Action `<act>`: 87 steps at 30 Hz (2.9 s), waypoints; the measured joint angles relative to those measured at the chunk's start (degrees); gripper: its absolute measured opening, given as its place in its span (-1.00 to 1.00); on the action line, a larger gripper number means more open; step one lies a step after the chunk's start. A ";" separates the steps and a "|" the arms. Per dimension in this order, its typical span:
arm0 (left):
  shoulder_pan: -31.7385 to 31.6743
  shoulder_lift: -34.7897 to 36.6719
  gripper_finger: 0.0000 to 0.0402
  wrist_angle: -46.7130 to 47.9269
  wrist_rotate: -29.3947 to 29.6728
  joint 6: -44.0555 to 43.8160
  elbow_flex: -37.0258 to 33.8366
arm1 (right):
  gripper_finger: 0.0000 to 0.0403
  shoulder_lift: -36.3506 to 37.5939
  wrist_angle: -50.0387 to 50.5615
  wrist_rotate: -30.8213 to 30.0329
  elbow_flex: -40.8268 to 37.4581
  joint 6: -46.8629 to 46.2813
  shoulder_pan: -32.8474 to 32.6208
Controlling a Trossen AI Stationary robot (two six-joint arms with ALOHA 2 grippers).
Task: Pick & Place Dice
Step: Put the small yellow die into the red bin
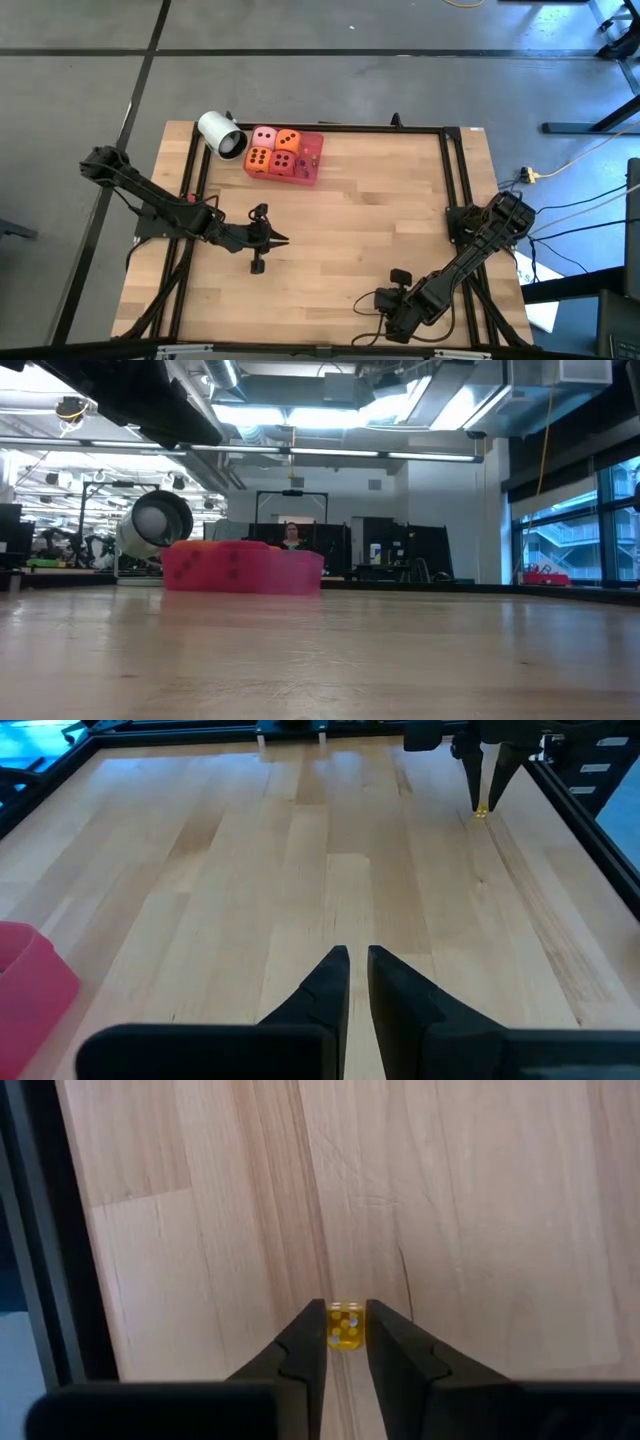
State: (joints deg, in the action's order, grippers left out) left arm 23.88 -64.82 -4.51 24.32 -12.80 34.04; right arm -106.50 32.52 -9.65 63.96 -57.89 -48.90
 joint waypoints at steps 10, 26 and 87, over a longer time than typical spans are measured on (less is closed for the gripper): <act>0.00 0.00 -0.82 0.00 0.00 0.00 0.00 | -0.67 -0.04 -0.24 -3.89 0.00 0.07 0.17; -0.08 -2.68 -0.82 -0.25 0.16 2.55 0.01 | -0.67 -0.07 -6.24 -20.75 0.00 16.51 7.02; -10.82 -22.38 -0.17 -27.63 -12.41 6.54 0.09 | -0.67 -0.04 -40.20 -17.68 0.00 28.35 29.42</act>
State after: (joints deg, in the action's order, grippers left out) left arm 13.06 -87.20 -32.14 11.90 -6.26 34.13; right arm -106.54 -7.69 -27.33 63.96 -29.54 -19.49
